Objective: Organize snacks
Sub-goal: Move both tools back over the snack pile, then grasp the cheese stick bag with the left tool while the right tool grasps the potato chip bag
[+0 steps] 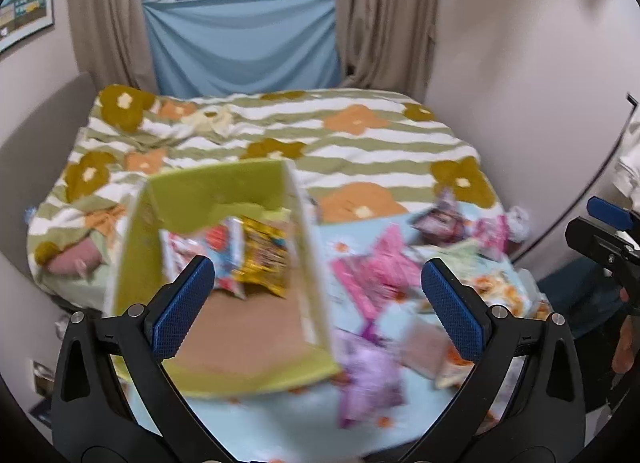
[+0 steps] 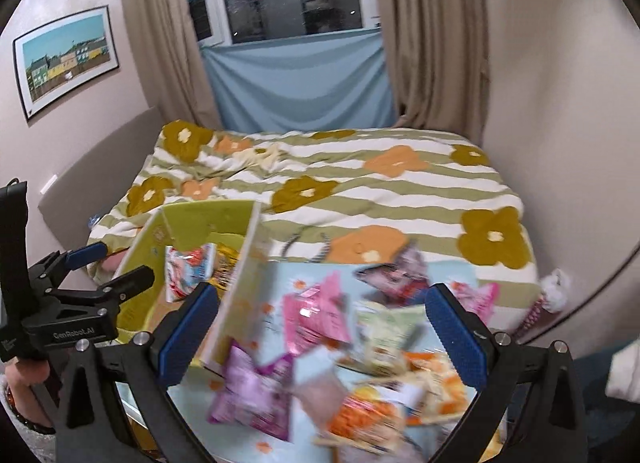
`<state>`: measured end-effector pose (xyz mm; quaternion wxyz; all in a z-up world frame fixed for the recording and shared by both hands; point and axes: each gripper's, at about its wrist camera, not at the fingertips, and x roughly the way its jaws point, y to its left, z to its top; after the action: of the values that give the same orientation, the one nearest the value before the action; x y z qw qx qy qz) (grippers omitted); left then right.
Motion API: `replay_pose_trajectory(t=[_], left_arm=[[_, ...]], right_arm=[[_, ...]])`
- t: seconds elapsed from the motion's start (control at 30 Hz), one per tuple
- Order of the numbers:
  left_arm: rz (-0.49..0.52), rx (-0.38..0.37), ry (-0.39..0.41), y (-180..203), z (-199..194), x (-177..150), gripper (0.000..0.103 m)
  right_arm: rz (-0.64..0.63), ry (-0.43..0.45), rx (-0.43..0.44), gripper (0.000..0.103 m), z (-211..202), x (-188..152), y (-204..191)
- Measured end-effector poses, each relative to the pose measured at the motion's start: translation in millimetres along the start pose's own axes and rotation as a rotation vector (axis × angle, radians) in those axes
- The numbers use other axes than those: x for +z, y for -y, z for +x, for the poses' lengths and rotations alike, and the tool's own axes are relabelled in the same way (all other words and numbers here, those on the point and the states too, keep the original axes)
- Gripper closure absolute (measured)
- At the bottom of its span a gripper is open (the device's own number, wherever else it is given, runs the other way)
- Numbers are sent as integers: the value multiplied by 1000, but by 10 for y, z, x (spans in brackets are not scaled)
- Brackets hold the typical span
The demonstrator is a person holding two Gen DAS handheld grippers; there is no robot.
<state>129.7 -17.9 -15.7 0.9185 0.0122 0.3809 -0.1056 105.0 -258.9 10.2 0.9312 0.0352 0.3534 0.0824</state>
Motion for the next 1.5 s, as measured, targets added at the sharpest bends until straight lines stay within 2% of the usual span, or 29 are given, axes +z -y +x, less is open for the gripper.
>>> replay_pose_trajectory(t=[0.17,0.33,0.53,0.87,1.2,1.27,1.33,1.5], left_arm=[[6,-19,-44,630,60,-207,0],[-9,-34,-99,1089,189,-401,0],[36,-63,-193,1526,517,-587,0],[126,-103,-336,1809,1176,-827,0],[158,-172,-436,1888,1525,-1046,0],[156,-192,-455,1890,1574,-1072,7],[154,-211,-476,1897,1624,-1089,22],[180,-221,-486,1937,1669,-1099,30]], right_arm=[[19,-22,-14,0,-282,-337,585],[34,-72,-23,0,-339,-628,1031],[54,-137,-67,0,-262,-1055,1409],[145,-214,-117,0,83,-1724,1596],[97,-240,-174,0,329,-1945,1524],[84,-241,-178,0,361,-1957,1521],[59,-244,-189,0,402,-1961,1517],[27,-265,-188,0,522,-1952,1512]])
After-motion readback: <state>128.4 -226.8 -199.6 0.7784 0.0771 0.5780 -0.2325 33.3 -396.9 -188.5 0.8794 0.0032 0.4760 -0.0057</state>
